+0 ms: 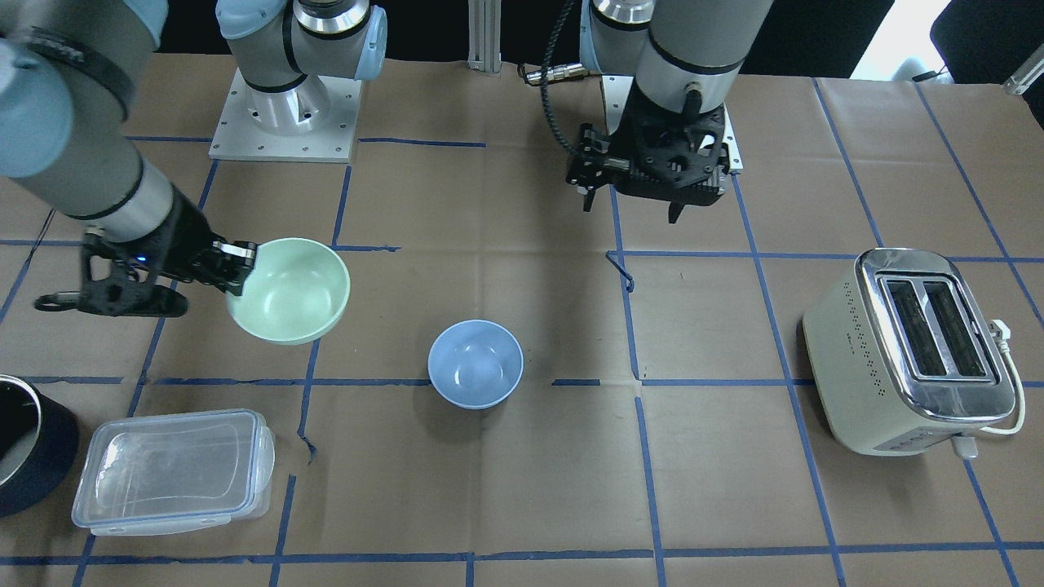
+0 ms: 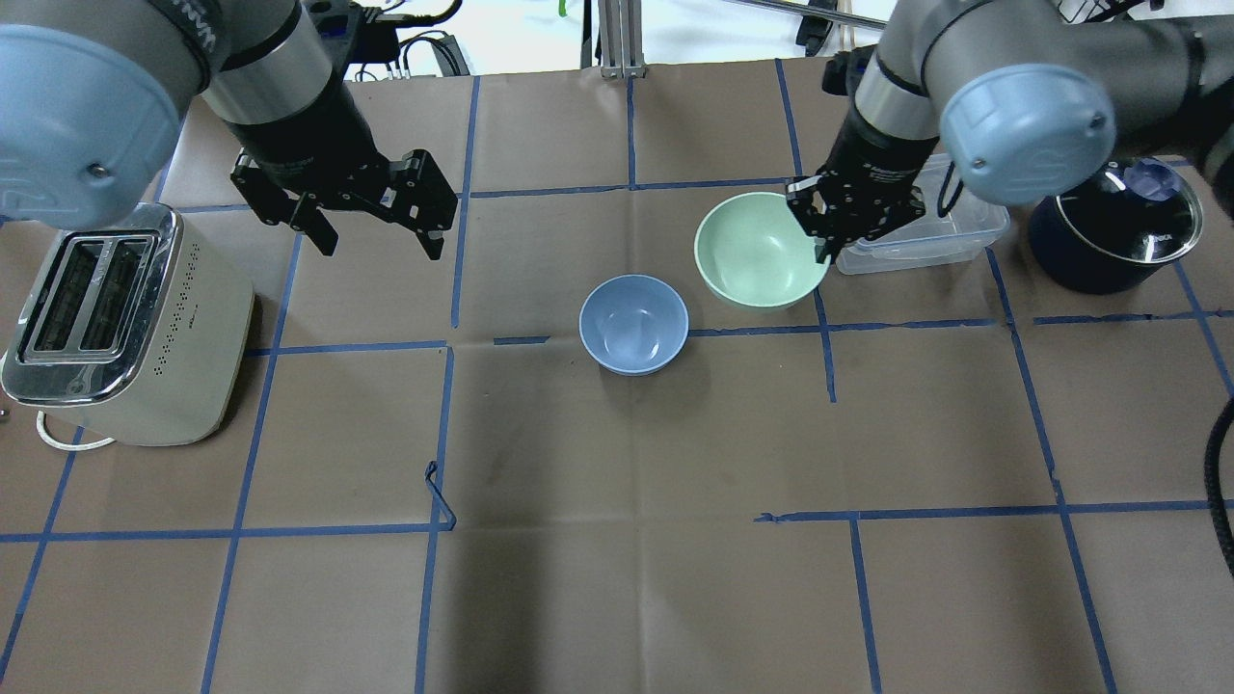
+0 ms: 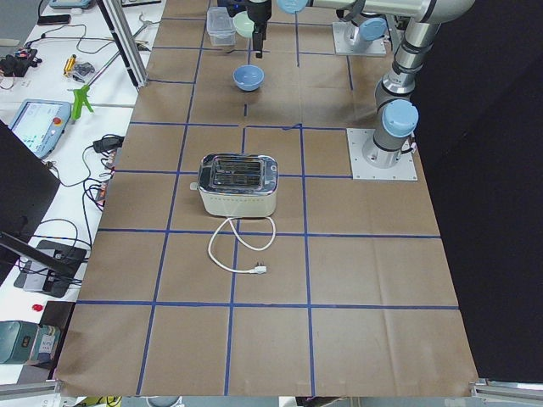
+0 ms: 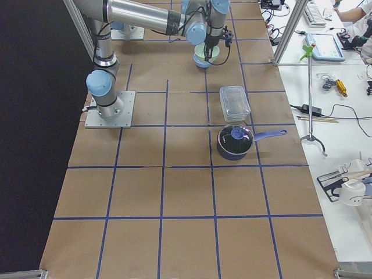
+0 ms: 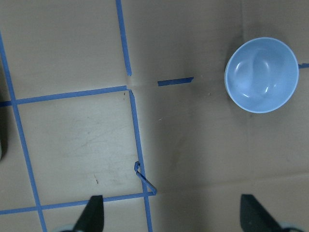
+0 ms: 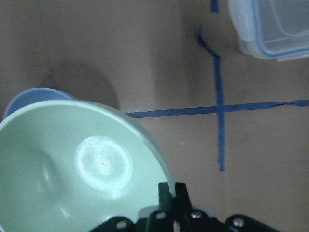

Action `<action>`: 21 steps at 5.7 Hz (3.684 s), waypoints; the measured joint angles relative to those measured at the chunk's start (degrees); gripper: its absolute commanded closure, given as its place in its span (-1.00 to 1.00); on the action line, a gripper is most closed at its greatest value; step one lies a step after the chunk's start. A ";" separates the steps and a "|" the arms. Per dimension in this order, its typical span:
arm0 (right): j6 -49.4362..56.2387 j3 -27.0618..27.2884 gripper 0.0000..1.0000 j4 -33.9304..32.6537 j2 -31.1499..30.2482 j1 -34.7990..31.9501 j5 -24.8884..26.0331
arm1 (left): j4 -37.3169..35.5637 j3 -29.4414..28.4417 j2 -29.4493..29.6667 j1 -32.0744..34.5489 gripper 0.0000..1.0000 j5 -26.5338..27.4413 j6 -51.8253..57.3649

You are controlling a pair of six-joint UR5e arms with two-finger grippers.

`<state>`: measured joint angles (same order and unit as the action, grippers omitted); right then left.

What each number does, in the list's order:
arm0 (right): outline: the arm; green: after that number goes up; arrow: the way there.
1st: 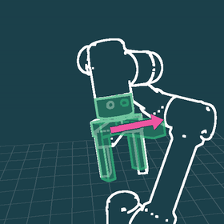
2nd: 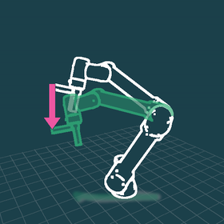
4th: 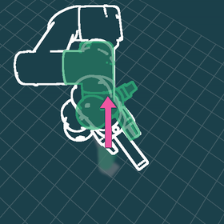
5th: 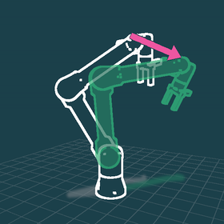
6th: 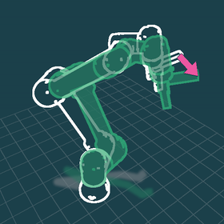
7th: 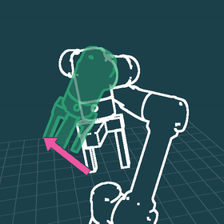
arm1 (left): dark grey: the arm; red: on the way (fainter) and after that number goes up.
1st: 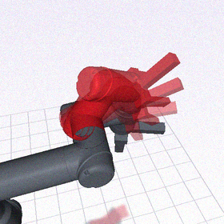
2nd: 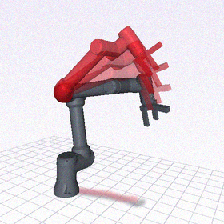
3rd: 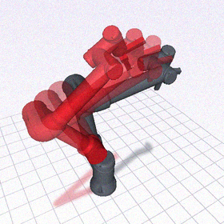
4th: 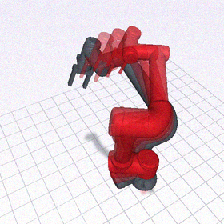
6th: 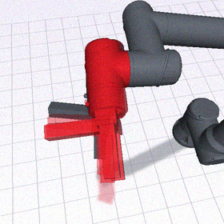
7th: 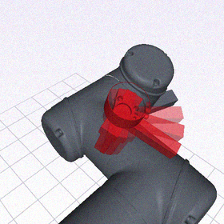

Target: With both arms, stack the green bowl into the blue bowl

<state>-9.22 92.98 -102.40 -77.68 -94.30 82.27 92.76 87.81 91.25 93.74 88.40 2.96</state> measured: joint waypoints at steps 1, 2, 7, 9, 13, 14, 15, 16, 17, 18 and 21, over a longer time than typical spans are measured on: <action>-5.36 -0.07 0.91 -3.44 1.57 -3.96 -1.96 | -0.29 0.46 -0.36 -0.65 -0.96 0.01 1.06; -8.65 -0.06 0.91 -5.70 2.70 -6.14 -3.30 | -0.66 0.81 -0.45 -0.76 -0.96 0.13 1.55; -10.09 0.20 0.88 -7.82 10.71 -7.39 -3.85 | -0.52 1.01 -0.57 -0.83 -0.96 0.49 0.86; -10.12 0.29 -0.98 -8.31 12.36 -7.39 -3.87 | -0.24 0.96 -0.62 -0.84 -0.96 0.61 0.24; -9.77 -2.93 -1.00 -4.70 10.73 -6.87 -3.42 | -0.12 0.96 -0.63 -0.84 -0.96 0.70 0.12; -9.47 -5.55 -1.00 0.60 8.12 -6.58 -2.15 | -0.12 0.96 -0.63 -0.84 -0.96 0.72 0.12; -8.72 -7.36 -1.00 6.33 4.43 -6.23 0.52 | -0.12 0.96 -0.63 -0.83 -0.96 0.72 0.12; -6.02 -7.85 -1.00 12.52 -0.18 -4.79 4.27 | -0.12 0.96 -0.63 -0.83 -0.96 0.69 0.12; -2.70 -7.76 -1.00 17.38 -4.24 -2.18 6.84 | -0.12 0.98 -0.65 -0.84 -0.96 0.66 0.12; -0.22 -7.56 -1.00 20.63 -7.78 0.54 7.73 | -0.12 1.02 -0.70 -0.84 -0.96 0.61 0.12; 1.12 -7.39 -1.00 22.17 -10.69 2.85 7.52 | -0.10 1.04 -0.72 -0.84 -0.96 0.55 0.04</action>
<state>-8.10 85.60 -80.23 -88.37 -91.45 89.79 92.65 88.86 90.53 92.90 88.95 2.99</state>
